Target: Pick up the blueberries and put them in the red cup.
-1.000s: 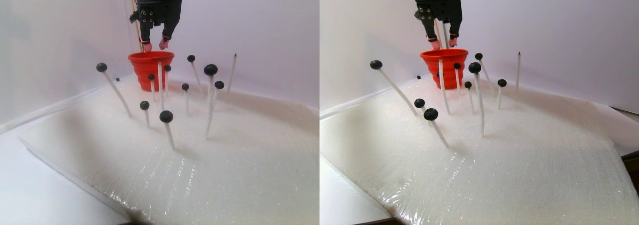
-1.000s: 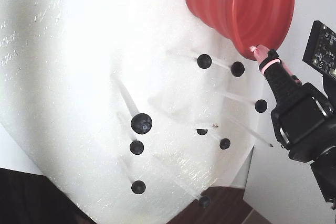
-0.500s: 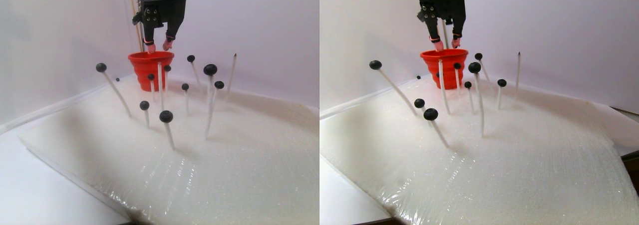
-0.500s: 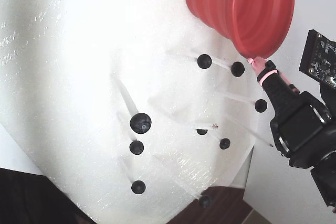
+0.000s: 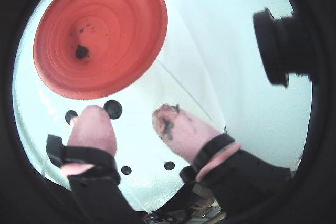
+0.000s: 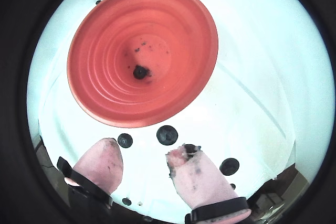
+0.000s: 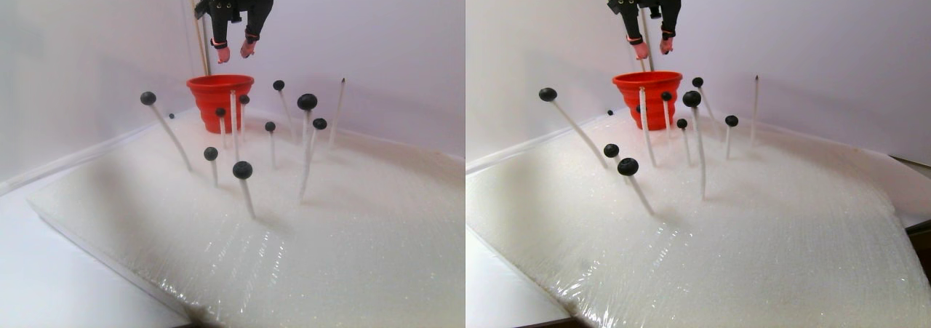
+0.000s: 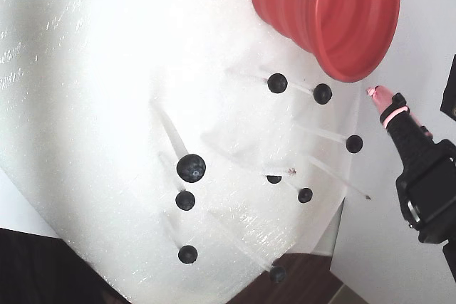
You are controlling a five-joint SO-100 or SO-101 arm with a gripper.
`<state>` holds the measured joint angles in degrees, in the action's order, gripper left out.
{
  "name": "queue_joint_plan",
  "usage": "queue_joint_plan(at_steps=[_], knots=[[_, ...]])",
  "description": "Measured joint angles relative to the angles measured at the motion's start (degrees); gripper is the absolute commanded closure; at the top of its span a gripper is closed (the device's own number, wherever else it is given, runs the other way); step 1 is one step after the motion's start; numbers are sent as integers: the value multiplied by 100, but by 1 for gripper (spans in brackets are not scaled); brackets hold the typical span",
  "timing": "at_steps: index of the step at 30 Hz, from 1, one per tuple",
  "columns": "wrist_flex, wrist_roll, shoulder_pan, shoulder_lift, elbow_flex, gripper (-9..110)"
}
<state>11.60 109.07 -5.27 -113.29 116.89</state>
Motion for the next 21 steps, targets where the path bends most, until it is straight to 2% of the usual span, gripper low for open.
queue_joint_plan(at_steps=[21], knots=[[88, 44, -229, -378, 905, 84]])
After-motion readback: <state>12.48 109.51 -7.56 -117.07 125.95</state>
